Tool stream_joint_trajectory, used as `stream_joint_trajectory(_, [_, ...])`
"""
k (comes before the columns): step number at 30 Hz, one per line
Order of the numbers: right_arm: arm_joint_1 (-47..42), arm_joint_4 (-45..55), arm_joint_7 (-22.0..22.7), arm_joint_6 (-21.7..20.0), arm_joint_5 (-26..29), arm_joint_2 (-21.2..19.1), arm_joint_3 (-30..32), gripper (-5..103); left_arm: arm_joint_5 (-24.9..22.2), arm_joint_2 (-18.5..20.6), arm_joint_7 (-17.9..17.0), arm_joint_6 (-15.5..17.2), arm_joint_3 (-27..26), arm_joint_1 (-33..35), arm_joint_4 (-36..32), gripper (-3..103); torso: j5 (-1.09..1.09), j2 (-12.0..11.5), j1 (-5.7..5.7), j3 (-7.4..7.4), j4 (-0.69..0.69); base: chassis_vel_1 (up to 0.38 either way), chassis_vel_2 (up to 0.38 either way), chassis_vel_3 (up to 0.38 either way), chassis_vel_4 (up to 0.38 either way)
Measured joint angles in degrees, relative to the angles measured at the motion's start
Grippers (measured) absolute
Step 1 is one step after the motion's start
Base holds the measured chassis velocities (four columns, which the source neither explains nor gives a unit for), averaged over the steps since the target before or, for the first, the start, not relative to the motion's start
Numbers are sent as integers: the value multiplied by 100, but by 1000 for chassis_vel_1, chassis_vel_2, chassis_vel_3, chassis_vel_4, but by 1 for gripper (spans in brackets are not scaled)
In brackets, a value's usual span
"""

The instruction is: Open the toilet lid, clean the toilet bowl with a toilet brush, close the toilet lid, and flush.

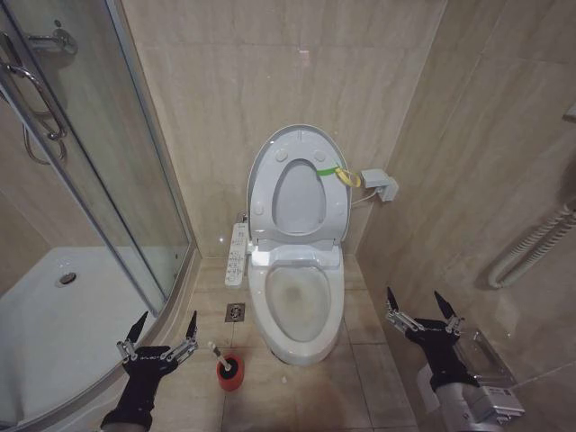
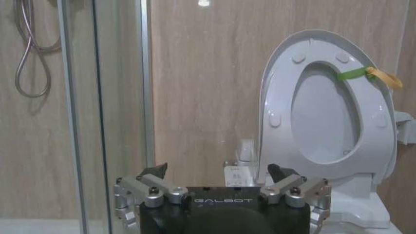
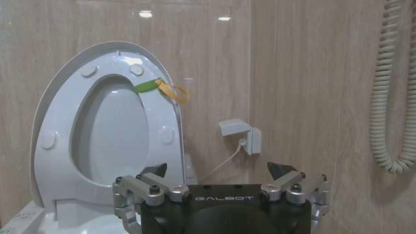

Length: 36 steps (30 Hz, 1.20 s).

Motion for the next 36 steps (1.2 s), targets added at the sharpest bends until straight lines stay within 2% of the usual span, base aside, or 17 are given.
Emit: stream_joint_trajectory(36, [0,0,0,0,0,0,0,100,-6,1,5,0,-2,-1,10,100,0,-1,0,0,0,-3,6,4,-4])
